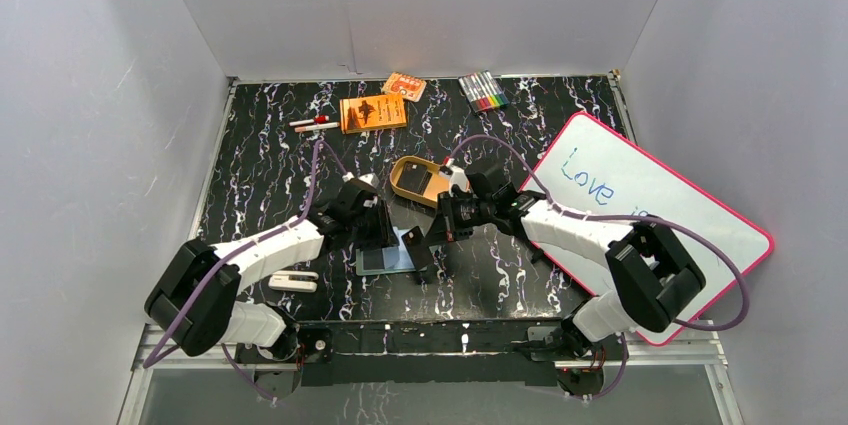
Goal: Put the credit cards into the card holder
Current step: Turn over the card slot in the card holder.
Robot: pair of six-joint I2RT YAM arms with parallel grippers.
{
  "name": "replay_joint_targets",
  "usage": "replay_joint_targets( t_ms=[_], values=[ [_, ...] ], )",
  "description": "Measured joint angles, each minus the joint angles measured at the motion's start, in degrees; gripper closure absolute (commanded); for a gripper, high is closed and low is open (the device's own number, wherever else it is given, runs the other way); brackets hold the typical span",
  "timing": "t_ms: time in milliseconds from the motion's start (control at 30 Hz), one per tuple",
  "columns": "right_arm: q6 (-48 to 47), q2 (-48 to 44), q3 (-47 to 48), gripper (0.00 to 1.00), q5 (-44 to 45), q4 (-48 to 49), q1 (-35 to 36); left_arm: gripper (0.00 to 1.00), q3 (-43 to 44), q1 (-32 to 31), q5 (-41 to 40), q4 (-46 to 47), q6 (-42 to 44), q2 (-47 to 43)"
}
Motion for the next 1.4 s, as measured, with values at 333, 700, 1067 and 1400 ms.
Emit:
replay_joint_targets(
  t_ms=[333, 700, 1067, 1400],
  values=[
    [-0.96, -0.72, -0.2, 1.0, 0.52, -2.25, 0.0, 0.64, 0.33, 0.0, -1.25, -0.28, -0.09, 0.0],
    [-0.28, 0.31, -0.26, 1.0, 2.95, -2.47, 0.0, 0.48, 0.35, 0.0, -2.75, -1.46, -0.04, -2.89],
    [-0.79, -1.51, -0.37, 1.0, 5.64, -4.44, 0.0, 0.48, 0.98, 0.0, -2.29, -1.22, 0.15, -1.99],
    [-1.16, 2.4, 0.87, 1.0, 1.2, -3.89, 1.46, 0.48, 1.25, 0.0, -2.8, -1.77, 0.11, -1.55]
  ],
)
